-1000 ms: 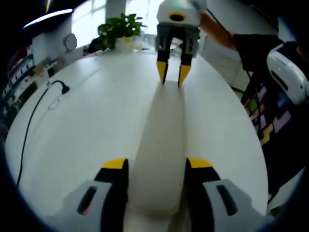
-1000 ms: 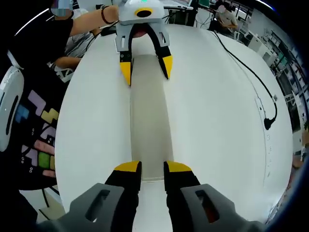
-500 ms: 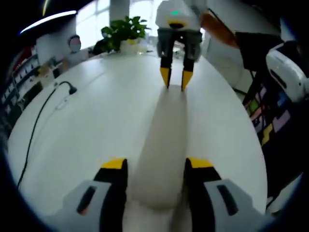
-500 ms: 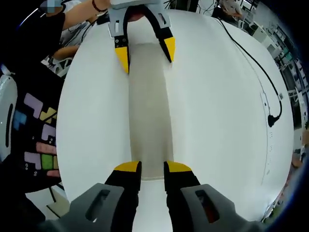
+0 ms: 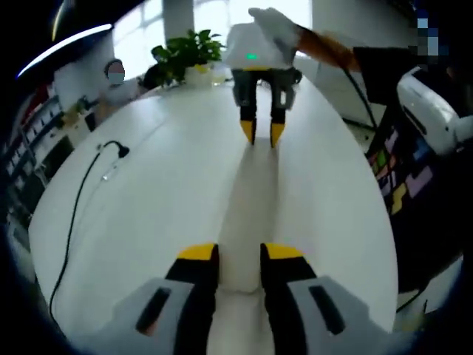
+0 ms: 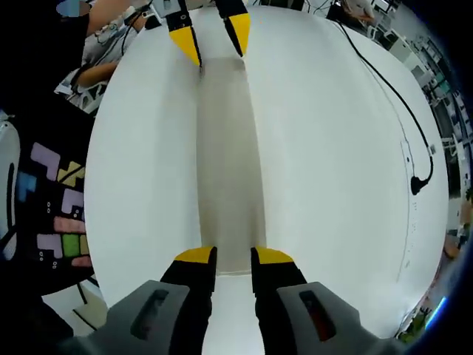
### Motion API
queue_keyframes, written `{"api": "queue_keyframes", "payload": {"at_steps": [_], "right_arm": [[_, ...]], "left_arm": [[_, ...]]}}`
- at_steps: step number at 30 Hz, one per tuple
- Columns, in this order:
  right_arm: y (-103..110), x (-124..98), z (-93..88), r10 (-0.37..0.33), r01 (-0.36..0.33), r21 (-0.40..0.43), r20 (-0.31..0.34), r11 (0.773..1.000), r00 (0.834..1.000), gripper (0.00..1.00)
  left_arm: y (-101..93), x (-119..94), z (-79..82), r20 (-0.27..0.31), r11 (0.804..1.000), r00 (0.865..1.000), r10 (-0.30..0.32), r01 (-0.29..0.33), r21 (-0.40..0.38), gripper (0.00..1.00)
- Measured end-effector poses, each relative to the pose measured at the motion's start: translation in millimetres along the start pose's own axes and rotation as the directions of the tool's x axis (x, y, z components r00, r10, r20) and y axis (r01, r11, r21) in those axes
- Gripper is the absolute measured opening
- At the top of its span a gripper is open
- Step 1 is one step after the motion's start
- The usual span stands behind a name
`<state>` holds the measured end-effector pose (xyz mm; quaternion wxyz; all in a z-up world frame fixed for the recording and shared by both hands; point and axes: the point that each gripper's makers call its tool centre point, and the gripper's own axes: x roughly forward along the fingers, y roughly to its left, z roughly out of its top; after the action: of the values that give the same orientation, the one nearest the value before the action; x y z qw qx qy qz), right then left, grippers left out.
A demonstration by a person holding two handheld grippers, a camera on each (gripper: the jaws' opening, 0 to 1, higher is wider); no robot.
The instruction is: Arrange the utensils inside the cutlery case until each visible utensil rests in its matching compartment.
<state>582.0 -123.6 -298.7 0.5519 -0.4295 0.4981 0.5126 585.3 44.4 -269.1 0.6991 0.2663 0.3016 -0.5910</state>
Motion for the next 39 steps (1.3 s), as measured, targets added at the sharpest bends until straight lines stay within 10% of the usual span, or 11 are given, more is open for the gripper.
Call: {"api": "queue_keyframes", "payload": {"at_steps": [4, 39], "right_arm": [[-0.4, 1.5, 2.2, -0.009, 0.008, -0.072, -0.009, 0.997, 1.000, 0.19], [-3.5, 0.2, -2.5, -0.014, 0.014, -0.026, 0.003, 1.000, 1.000, 0.19]], "left_arm": [[4.6, 3.2, -13.9, -0.125, 1.000, 0.992, 0.027, -0.026, 0.010, 0.25], [10.0, 13.0, -23.1, -0.375, 0.998, 0.927, -0.007, -0.014, -0.054, 0.24]]}}
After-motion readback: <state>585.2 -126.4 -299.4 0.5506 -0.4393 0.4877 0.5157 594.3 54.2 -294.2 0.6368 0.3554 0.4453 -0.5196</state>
